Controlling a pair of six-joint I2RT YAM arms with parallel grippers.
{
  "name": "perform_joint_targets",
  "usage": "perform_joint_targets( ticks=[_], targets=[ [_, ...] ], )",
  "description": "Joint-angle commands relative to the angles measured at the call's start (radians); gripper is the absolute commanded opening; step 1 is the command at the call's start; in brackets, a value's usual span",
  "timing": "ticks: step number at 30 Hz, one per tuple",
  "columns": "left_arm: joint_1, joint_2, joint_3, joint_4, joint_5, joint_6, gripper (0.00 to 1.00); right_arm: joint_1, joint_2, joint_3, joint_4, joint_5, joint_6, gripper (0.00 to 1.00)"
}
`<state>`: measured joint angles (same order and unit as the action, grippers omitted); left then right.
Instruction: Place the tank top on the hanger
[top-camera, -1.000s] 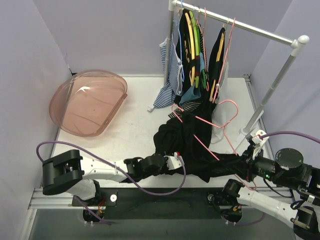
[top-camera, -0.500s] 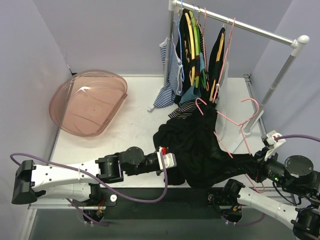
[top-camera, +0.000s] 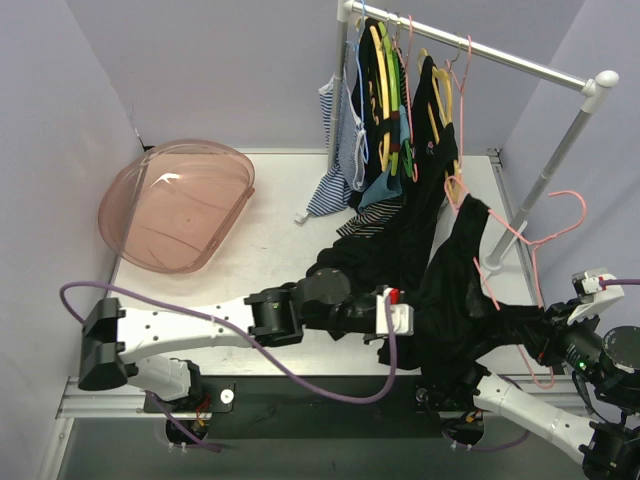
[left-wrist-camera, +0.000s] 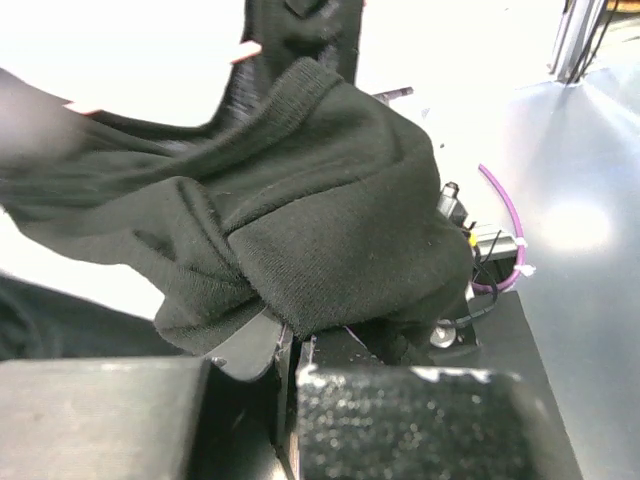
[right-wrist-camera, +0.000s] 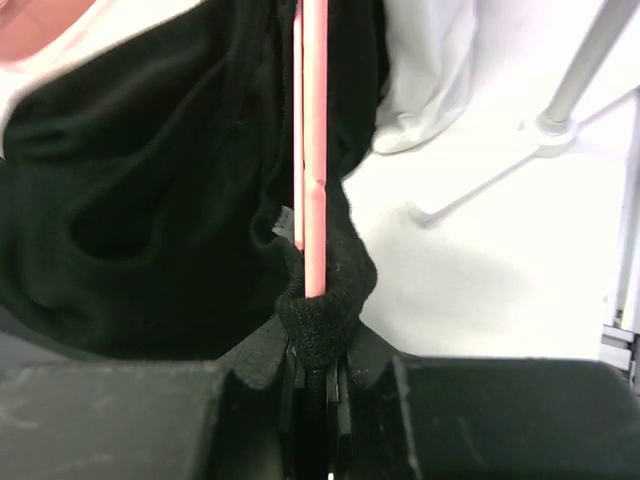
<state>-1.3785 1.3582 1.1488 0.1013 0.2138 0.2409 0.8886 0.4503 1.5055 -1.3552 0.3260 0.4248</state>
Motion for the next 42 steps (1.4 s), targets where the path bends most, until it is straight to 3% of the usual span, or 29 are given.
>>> perform_joint_targets(
  ticks=[1,9,16,27,33,37,42],
  targets=[
    [0.019,0.12,0.127,0.063,0.111,0.015,0.0,0.0,0.07,0.065,-0.108,0.157,0.042,0.0],
    [0.022,0.176,0.118,0.107,0.165,-0.003,0.0,0.004,0.039,0.012,-0.079,-0.063,-0.066,0.0],
    [0.024,0.163,0.08,0.098,0.194,-0.011,0.0,-0.019,-0.007,-0.056,-0.108,-0.165,-0.038,0.0],
    [0.061,0.231,0.069,0.11,0.237,-0.023,0.0,-0.063,-0.071,-0.077,-0.167,-0.061,0.106,0.0],
    [0.085,0.237,0.066,0.123,0.263,-0.025,0.0,-0.073,-0.05,-0.165,-0.115,-0.249,0.046,0.0],
    [0.087,0.231,0.043,0.126,0.271,-0.025,0.0,-0.114,-0.094,-0.237,-0.085,-0.285,0.075,0.0],
    [0.098,0.236,0.031,0.127,0.279,-0.026,0.0,-0.157,-0.148,-0.257,-0.145,-0.133,0.17,0.0]
  ],
)
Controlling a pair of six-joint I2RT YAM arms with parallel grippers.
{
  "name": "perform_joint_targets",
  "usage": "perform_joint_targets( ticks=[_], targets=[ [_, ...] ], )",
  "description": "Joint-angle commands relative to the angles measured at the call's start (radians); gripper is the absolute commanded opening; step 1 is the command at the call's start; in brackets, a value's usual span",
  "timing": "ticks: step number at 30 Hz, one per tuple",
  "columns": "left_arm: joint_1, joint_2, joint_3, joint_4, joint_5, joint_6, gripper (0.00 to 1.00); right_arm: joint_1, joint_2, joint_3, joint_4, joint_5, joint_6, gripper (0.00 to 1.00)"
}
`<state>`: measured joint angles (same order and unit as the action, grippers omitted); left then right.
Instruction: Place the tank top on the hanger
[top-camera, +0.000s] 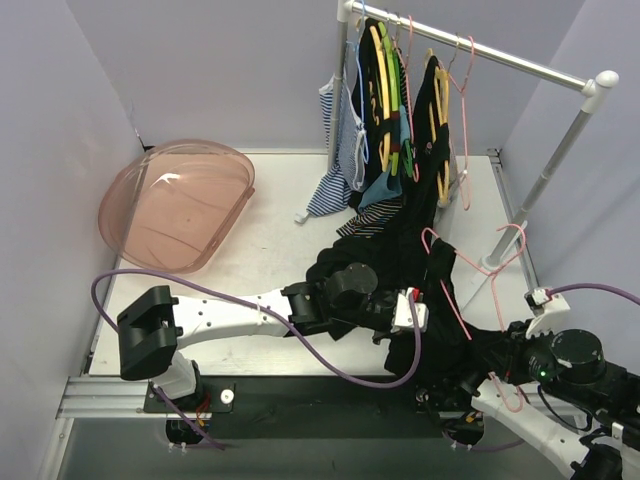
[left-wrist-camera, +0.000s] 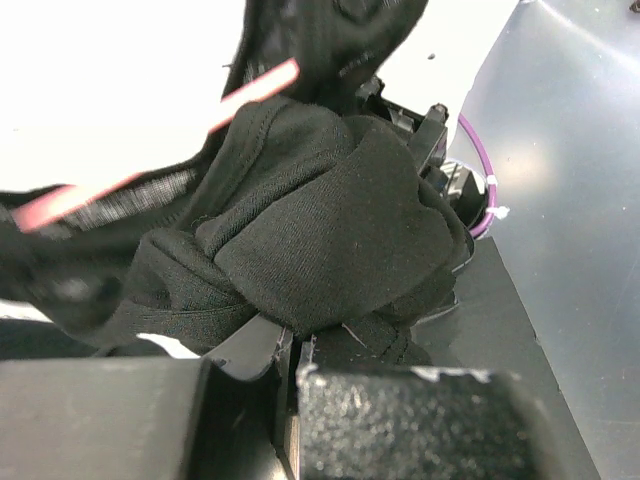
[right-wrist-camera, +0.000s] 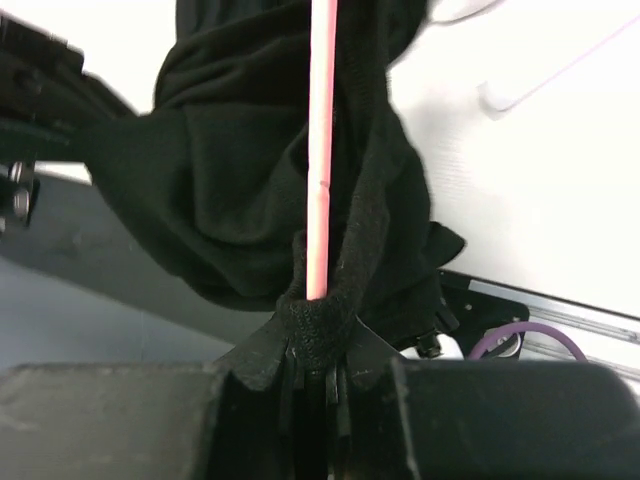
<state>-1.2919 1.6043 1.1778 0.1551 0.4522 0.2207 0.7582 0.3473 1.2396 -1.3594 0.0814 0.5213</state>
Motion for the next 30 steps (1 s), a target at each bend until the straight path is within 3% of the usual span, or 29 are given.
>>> perform_joint_targets(
  ticks=[1,8,12,15,19,20,21,23,24,25,28,30],
  targets=[
    [0.016,-0.007,0.006,0.072,0.042,-0.003,0.0,-0.031,-0.047,0.038,-0.155,0.144,0.095,0.0],
    [0.08,0.071,0.068,0.107,0.059,-0.023,0.0,-0.04,0.011,0.147,-0.158,0.308,0.056,0.0],
    [0.12,0.141,0.137,0.15,-0.004,-0.073,0.0,-0.031,0.102,0.175,-0.075,0.415,-0.02,0.0],
    [0.149,0.221,0.232,0.15,-0.059,-0.112,0.0,0.016,0.194,0.216,0.008,0.541,-0.078,0.0],
    [0.167,0.343,0.368,0.123,-0.155,-0.145,0.0,0.189,0.312,0.308,0.057,0.762,-0.089,0.0],
    [0.167,0.364,0.396,0.115,-0.177,-0.152,0.05,0.22,0.34,0.34,0.071,0.841,-0.095,0.0],
    [0.167,0.382,0.452,0.103,-0.185,-0.164,0.24,0.255,0.354,0.362,0.081,0.886,-0.11,0.0],
    [0.167,0.425,0.5,0.064,-0.185,-0.167,0.49,0.352,0.392,0.43,0.1,1.008,-0.122,0.0],
    [0.166,0.431,0.516,0.058,-0.185,-0.167,0.58,0.384,0.403,0.457,0.102,1.046,-0.129,0.0],
    [0.166,0.427,0.51,0.064,-0.193,-0.167,0.75,0.458,0.412,0.48,0.102,1.081,-0.13,0.0],
    [0.167,0.358,0.419,0.122,-0.222,-0.17,0.96,0.588,0.417,0.56,0.111,1.239,-0.135,0.0],
    [0.174,0.283,0.332,0.149,-0.225,-0.17,0.97,0.729,0.392,0.587,0.118,1.343,-0.133,0.0]
  ],
)
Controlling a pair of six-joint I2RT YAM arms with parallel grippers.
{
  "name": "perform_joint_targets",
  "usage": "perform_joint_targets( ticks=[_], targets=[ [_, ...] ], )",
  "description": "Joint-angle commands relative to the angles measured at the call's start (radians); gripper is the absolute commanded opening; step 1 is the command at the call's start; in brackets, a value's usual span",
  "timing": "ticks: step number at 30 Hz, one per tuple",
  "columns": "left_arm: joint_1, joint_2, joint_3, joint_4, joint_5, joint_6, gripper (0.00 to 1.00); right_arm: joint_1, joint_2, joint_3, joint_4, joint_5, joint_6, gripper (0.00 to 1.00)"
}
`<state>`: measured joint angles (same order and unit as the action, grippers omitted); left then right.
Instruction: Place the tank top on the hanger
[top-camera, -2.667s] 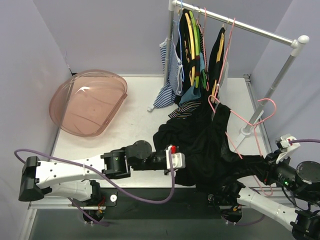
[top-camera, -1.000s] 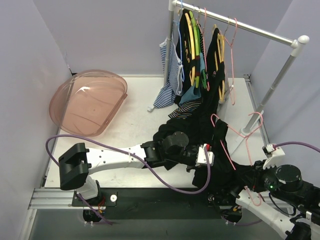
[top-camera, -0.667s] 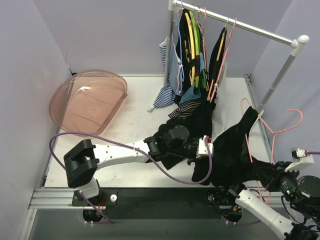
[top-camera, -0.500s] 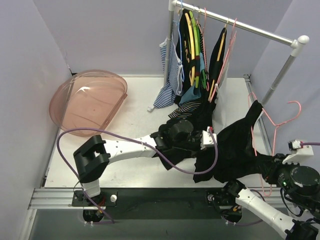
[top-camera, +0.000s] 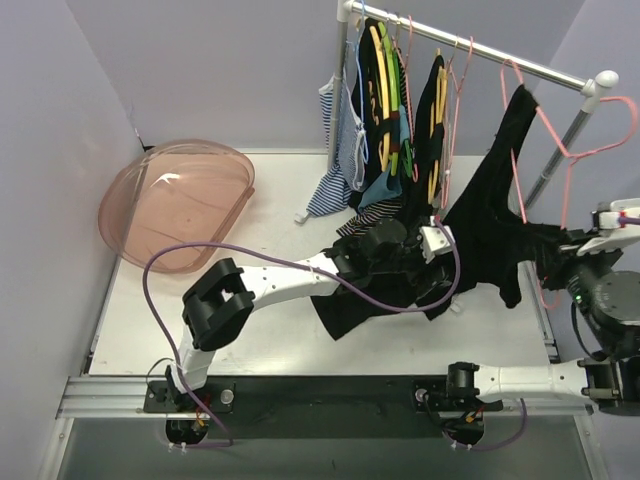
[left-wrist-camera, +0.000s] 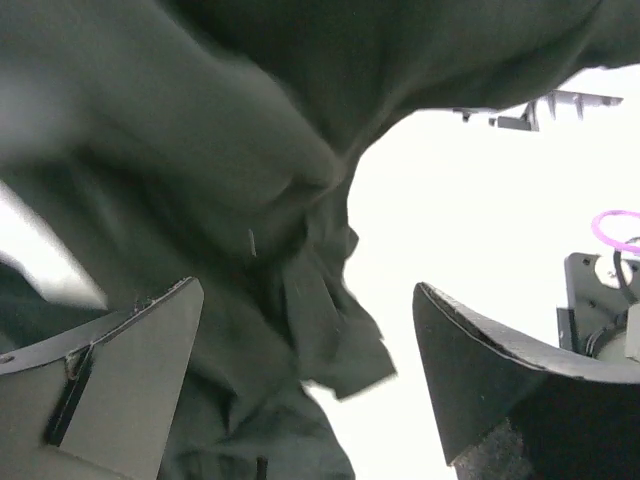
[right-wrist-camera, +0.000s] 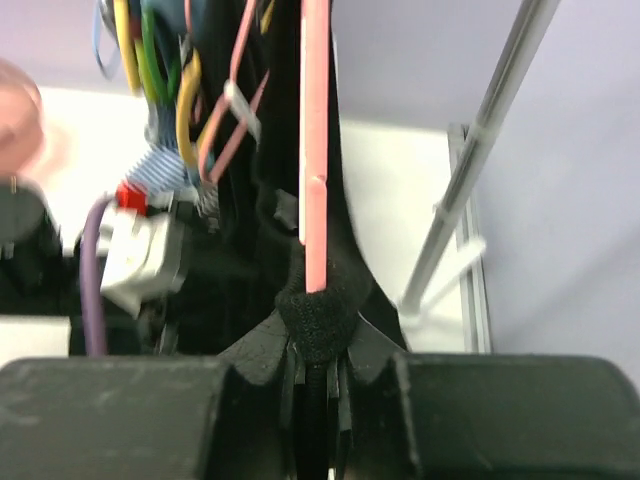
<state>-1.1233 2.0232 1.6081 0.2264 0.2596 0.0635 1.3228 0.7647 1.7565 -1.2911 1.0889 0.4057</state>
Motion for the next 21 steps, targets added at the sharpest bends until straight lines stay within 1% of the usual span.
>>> perform_joint_targets(
  ticks=[1,2,3,4,6,7,10,11,15,16,18,19,20,21],
  targets=[
    [0.01,-0.162,-0.126,0.093,-0.026,-0.014,0.97,0.203,-0.031,0.075,0.053,0.36,-0.027,0.0],
    [0.011,-0.19,-0.164,0.102,-0.019,-0.007,0.97,0.254,-0.03,0.08,0.053,0.388,-0.034,0.0],
    [0.013,-0.246,-0.197,0.109,-0.022,-0.005,0.97,0.266,-0.022,0.083,0.053,0.434,-0.047,0.0],
    [0.017,-0.276,-0.267,0.126,-0.02,-0.002,0.97,0.273,-0.012,0.093,0.053,0.45,-0.063,0.0],
    [0.02,-0.357,-0.328,0.14,-0.019,0.004,0.97,0.291,0.004,0.109,0.053,0.471,-0.067,0.0],
    [0.022,-0.38,-0.391,0.151,-0.016,0.007,0.97,0.297,-0.002,0.116,0.055,0.483,-0.068,0.0],
    [0.023,-0.458,-0.459,0.148,-0.01,0.007,0.97,0.3,-0.018,0.094,0.064,0.476,-0.077,0.0],
    [0.023,-0.475,-0.494,0.145,-0.008,0.006,0.97,0.3,-0.024,0.06,0.068,0.47,-0.068,0.0],
    [0.022,-0.552,-0.548,0.128,-0.006,0.002,0.97,0.291,-0.034,-0.041,0.072,0.431,-0.006,0.0],
    [0.022,-0.563,-0.557,0.116,-0.008,0.002,0.97,0.27,-0.038,-0.061,0.072,0.424,0.007,0.0],
    [0.022,-0.602,-0.576,0.096,-0.013,0.012,0.97,0.227,-0.042,-0.116,0.069,0.358,0.042,0.0],
    [0.022,-0.616,-0.583,0.081,-0.014,0.015,0.97,0.154,-0.05,-0.138,0.067,0.324,0.053,0.0],
    [0.023,-0.629,-0.589,0.071,-0.016,0.021,0.97,0.115,-0.054,-0.158,0.065,0.29,0.059,0.0],
    [0.023,-0.656,-0.602,0.062,-0.019,0.025,0.97,0.074,-0.059,-0.201,0.059,0.223,0.07,0.0]
  ],
)
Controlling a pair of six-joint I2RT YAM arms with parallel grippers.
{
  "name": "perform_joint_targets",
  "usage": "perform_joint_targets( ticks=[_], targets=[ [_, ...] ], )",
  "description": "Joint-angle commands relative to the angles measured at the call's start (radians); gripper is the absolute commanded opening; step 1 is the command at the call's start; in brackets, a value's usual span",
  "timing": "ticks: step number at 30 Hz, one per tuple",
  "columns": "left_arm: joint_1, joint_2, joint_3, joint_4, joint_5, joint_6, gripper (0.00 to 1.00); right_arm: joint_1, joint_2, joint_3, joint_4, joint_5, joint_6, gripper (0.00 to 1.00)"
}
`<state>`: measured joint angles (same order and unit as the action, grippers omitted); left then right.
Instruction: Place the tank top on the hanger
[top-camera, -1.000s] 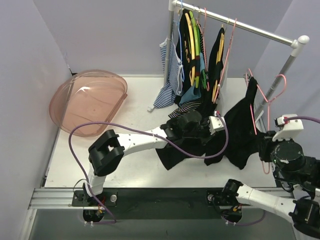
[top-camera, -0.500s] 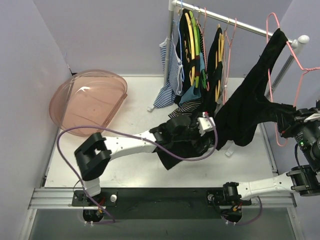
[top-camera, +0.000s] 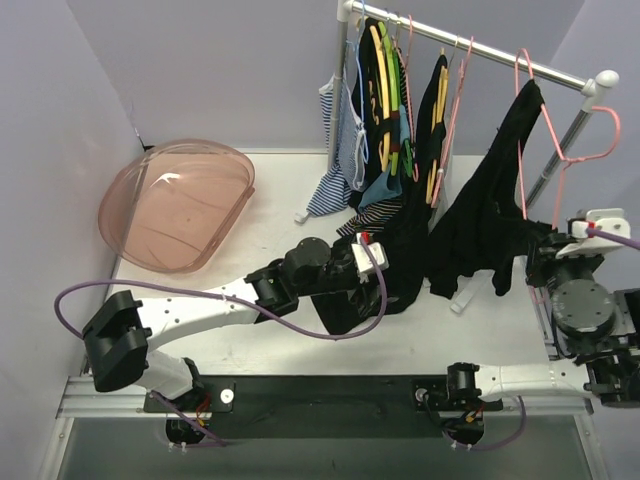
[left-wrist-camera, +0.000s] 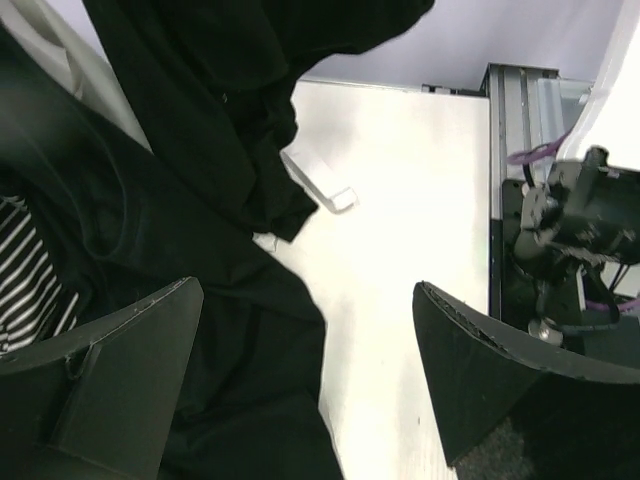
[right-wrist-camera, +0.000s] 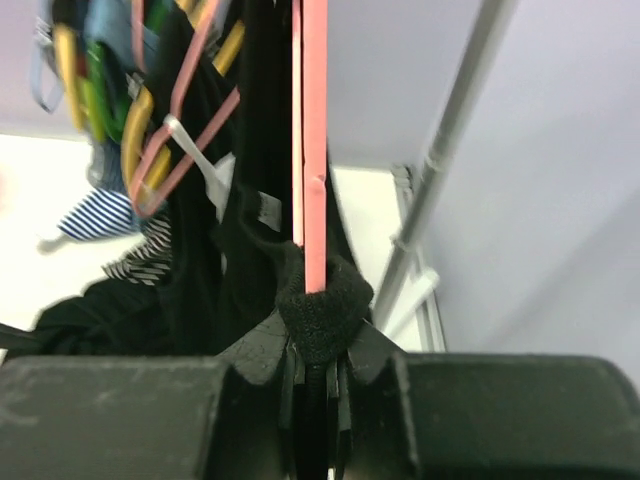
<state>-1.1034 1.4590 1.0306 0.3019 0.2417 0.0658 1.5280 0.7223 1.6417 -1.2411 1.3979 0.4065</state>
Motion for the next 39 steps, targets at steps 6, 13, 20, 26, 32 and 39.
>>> perform_joint_targets(
  ticks=[6,13,20,26,32,39],
  targets=[
    [0.004,-0.17,-0.056,-0.086,-0.001,0.039,0.97,-0.227,-0.076,-0.186,-0.017,-0.154,0.164,0.0],
    [0.005,-0.215,-0.098,-0.099,-0.004,0.022,0.97,-0.186,-0.073,-0.21,-0.021,-0.1,0.198,0.0],
    [0.005,-0.23,-0.106,-0.092,0.001,0.009,0.97,-0.166,-0.093,-0.292,-0.023,-0.077,0.261,0.0],
    [0.004,-0.241,-0.102,-0.104,0.002,0.005,0.97,-0.149,-0.092,-0.272,-0.024,-0.013,0.241,0.0],
    [0.002,-0.244,-0.106,-0.104,0.004,-0.003,0.97,-0.069,-0.133,-0.335,-0.02,0.041,0.296,0.0],
    [0.002,-0.241,-0.102,-0.107,0.007,-0.009,0.97,-0.091,-0.119,-0.365,-0.023,0.058,0.293,0.0]
  ],
)
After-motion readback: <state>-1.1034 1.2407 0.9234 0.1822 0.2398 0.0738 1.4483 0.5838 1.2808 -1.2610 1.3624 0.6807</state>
